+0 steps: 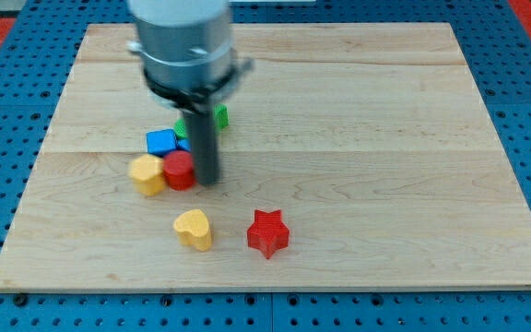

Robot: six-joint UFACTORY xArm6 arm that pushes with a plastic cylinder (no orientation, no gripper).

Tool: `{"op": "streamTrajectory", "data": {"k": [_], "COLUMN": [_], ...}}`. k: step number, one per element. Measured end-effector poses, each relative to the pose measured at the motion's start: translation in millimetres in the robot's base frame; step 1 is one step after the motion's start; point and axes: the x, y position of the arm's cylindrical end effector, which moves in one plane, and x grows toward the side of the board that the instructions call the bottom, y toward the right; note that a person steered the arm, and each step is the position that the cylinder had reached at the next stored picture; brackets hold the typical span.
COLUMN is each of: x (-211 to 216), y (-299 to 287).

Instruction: Separate the yellow heart and red star from the group of blocks

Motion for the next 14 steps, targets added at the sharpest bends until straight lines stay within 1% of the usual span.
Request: {"op": "streamTrajectory", "data": {"k": [1,2,3,4,5,6,7,8,9,10,11,12,13,14], "x": [30,55,66,36,-3,17,-7,-28,16,32,0,-29,19,-21], "y": [12,-30,-63,-68,-86,-88,-100,-96,-85,-50,-29,-34,11,47]}}
